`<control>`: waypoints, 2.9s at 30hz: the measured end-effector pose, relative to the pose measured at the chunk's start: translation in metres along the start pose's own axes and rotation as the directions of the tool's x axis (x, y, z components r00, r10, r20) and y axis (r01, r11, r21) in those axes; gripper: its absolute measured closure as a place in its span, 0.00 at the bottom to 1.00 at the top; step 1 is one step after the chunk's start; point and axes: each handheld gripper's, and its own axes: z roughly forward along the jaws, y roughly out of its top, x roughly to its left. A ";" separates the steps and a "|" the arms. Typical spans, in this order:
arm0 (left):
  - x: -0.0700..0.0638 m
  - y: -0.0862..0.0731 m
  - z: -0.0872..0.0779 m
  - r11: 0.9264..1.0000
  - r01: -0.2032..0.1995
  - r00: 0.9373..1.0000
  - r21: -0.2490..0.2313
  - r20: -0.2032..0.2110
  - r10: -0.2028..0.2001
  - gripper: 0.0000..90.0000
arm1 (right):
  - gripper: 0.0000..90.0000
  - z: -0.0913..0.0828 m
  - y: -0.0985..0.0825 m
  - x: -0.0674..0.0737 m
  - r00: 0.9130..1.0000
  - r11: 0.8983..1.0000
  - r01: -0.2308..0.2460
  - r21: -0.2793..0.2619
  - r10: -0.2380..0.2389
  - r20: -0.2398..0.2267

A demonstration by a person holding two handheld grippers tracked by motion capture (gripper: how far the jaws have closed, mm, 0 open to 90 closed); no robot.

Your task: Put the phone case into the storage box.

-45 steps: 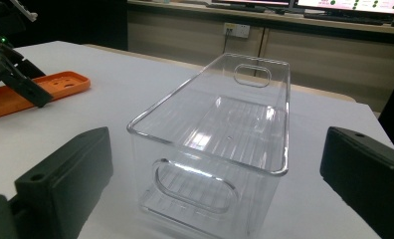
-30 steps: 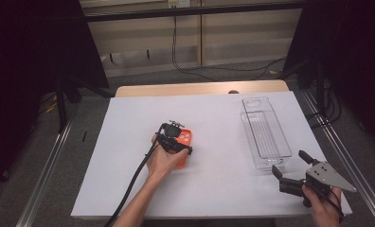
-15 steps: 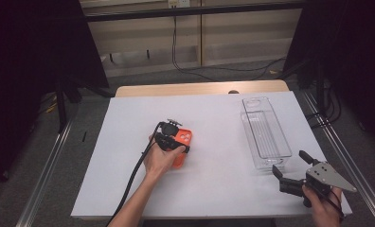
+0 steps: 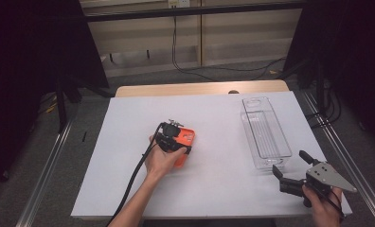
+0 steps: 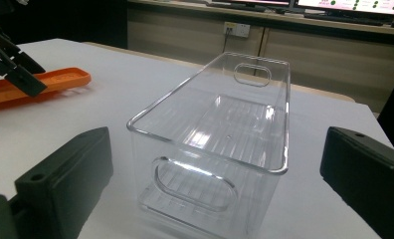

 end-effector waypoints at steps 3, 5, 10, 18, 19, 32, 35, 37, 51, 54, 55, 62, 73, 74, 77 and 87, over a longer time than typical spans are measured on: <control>0.000 0.000 -0.005 1.000 -0.007 1.000 -0.016 -0.008 0.007 0.15 | 0.00 0.000 0.000 0.000 1.000 1.000 0.001 0.000 -0.001 0.000; 0.000 0.000 -0.008 0.999 -0.004 1.000 -0.040 -0.009 0.004 0.15 | 0.00 0.000 0.000 0.000 1.000 1.000 0.001 0.000 -0.001 0.000; -0.002 -0.003 -0.015 0.995 -0.017 1.000 -0.093 -0.027 0.015 0.15 | 0.00 0.000 0.000 0.000 1.000 1.000 0.001 0.000 -0.001 0.002; -0.005 -0.008 -0.036 0.983 -0.057 0.998 -0.173 -0.039 0.051 0.15 | 0.00 0.000 0.000 0.000 1.000 1.000 0.004 -0.003 -0.004 0.001; -0.006 -0.009 -0.038 0.981 -0.063 0.997 -0.182 -0.046 0.056 0.15 | 0.00 0.000 0.000 0.000 1.000 1.000 0.003 -0.003 -0.003 0.001; -0.015 -0.021 -0.062 0.945 -0.133 0.991 -0.298 -0.047 0.125 0.15 | 0.00 0.000 0.000 0.001 1.000 1.000 0.002 -0.004 -0.002 0.001; -0.019 -0.023 -0.066 0.935 -0.151 0.989 -0.322 -0.050 0.142 0.15 | 0.00 0.000 0.000 0.001 1.000 1.000 0.000 -0.004 0.000 0.000; -0.021 -0.025 -0.068 0.926 -0.165 0.986 -0.338 -0.049 0.158 0.15 | 0.00 0.000 0.000 0.000 1.000 1.000 0.000 -0.005 0.000 0.001; -0.031 -0.048 -0.075 0.906 -0.178 0.984 -0.383 -0.068 0.164 0.16 | 0.00 0.000 0.006 0.004 1.000 1.000 -0.006 -0.015 0.006 -0.020; -0.035 -0.053 -0.073 0.908 -0.190 0.982 -0.373 -0.072 0.176 0.16 | 0.00 0.000 0.009 0.009 1.000 1.000 -0.006 -0.023 0.005 -0.031; -0.036 -0.053 -0.074 0.907 -0.193 0.981 -0.373 -0.072 0.179 0.16 | 0.00 0.001 0.010 0.010 1.000 1.000 0.002 -0.022 -0.003 -0.030; -0.044 -0.054 -0.076 0.896 -0.221 0.975 -0.386 -0.105 0.196 0.16 | 0.00 0.002 0.024 0.019 0.998 0.999 0.009 -0.036 -0.011 -0.064; -0.054 -0.055 -0.078 0.886 -0.237 0.971 -0.398 -0.106 0.212 0.16 | 0.00 0.024 0.049 0.043 0.982 1.000 0.018 0.022 -0.013 -0.189; -0.055 -0.055 -0.078 0.885 -0.244 0.970 -0.396 -0.112 0.217 0.16 | 0.00 0.027 0.052 0.045 0.981 1.000 0.014 0.022 -0.009 -0.195; -0.059 -0.054 -0.076 0.881 -0.265 0.964 -0.392 -0.130 0.232 0.16 | 0.00 0.033 0.057 0.047 0.978 0.999 0.013 0.038 -0.005 -0.207; -0.075 -0.052 -0.067 0.872 -0.301 0.953 -0.386 -0.141 0.267 0.16 | 0.02 0.056 0.048 0.063 0.966 0.984 -0.010 0.179 0.055 -0.251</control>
